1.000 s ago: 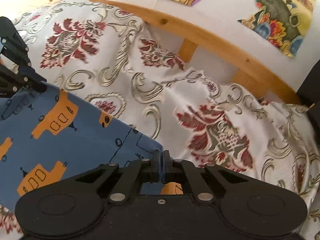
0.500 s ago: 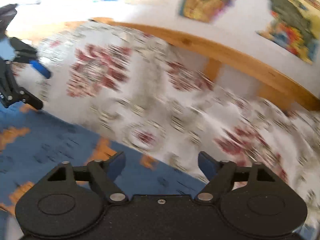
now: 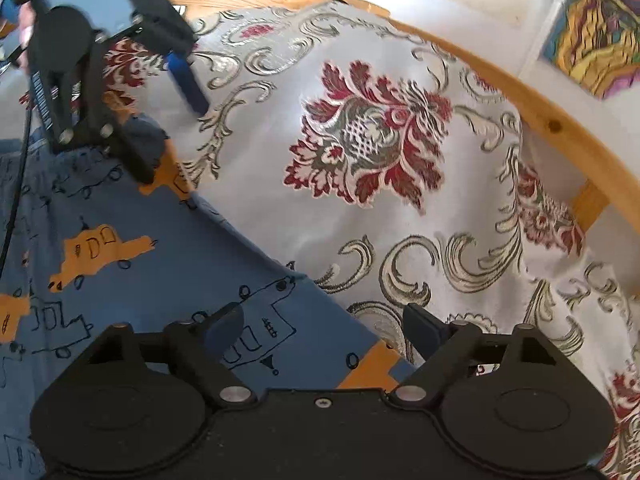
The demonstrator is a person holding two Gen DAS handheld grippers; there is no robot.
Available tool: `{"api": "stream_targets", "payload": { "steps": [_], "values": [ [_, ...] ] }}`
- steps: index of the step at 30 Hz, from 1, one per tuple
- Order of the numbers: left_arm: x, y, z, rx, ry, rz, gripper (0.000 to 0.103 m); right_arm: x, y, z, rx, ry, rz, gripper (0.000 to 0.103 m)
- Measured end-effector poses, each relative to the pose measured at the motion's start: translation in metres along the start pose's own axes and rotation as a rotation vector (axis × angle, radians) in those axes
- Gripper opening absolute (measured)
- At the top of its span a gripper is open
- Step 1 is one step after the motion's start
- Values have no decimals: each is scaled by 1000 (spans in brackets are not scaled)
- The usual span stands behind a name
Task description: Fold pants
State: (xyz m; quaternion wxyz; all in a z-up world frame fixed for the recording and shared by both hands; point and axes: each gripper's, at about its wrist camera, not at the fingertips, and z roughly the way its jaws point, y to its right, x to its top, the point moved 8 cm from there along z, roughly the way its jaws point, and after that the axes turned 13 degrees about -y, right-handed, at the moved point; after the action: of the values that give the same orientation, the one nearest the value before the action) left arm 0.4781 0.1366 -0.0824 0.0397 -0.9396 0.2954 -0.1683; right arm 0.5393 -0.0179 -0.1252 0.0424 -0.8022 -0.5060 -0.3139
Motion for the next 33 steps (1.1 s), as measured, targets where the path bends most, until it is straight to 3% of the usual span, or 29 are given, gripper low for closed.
{"api": "stream_targets", "payload": {
  "steps": [3, 5, 7, 13, 16, 18, 20, 23, 26, 30, 33],
  "values": [
    [-3, 7, 11, -7, -44, 32, 78, -4, 4, 11, -28, -29, -11, 81],
    [-5, 13, 16, 32, -60, 98, 70, -11, 6, 19, -48, -43, -1, 75],
    [-5, 13, 19, 66, -81, 132, 47, -16, 9, 23, -71, -51, 21, 69],
    [-3, 7, 20, 37, -102, 66, 19, -14, 12, 23, -110, -76, 3, 57],
    [-5, 8, 19, 44, -100, 64, 12, -12, 12, 28, -112, -105, -14, 55],
    [-5, 9, 18, 35, -94, 47, 8, -14, 9, 30, -112, -121, -25, 43],
    [-4, 10, 16, 39, -84, 39, 5, -17, 6, 32, -110, -142, -36, 17],
    [-6, 10, 14, 54, -63, 25, 4, -20, 6, 30, -137, -137, -26, 0],
    [-8, 10, 12, 75, -37, -3, 3, -23, 9, 22, -154, -90, 60, 0],
    [-10, 14, 7, 116, 9, -16, 3, -27, 7, 7, -209, -42, 55, 0],
    [-13, 16, -1, 106, 40, -48, 3, -28, 8, -16, -212, 4, 95, 0]
  ]
}}
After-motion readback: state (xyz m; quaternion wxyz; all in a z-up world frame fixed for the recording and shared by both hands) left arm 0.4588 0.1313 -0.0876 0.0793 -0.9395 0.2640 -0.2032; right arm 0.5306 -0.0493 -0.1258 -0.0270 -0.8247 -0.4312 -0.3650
